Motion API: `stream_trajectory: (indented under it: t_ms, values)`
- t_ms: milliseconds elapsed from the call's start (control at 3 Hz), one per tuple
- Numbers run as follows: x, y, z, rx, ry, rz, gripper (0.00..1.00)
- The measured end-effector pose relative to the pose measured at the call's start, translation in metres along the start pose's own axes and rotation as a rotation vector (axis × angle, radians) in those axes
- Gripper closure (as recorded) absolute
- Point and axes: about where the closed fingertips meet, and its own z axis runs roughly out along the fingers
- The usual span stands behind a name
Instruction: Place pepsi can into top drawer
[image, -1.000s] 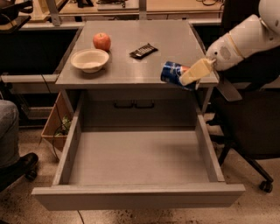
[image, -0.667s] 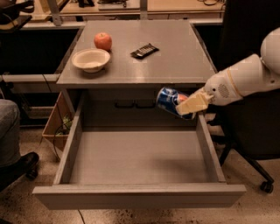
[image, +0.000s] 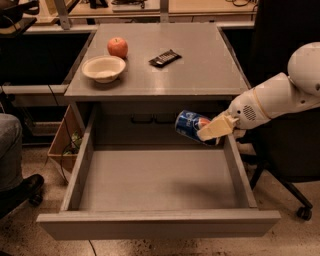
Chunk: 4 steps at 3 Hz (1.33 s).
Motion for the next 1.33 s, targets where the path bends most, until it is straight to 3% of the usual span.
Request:
stream_trajectory:
  t_ms: [333,667,1333]
  values:
    - [0.014,-0.002,0.024,0.002,0.020,0.009,1.00]
    - [0.045,-0.007,0.075,0.017,0.057,0.037,1.00]
    - [0.079,-0.022,0.155,0.028,0.064,0.067,1.00]
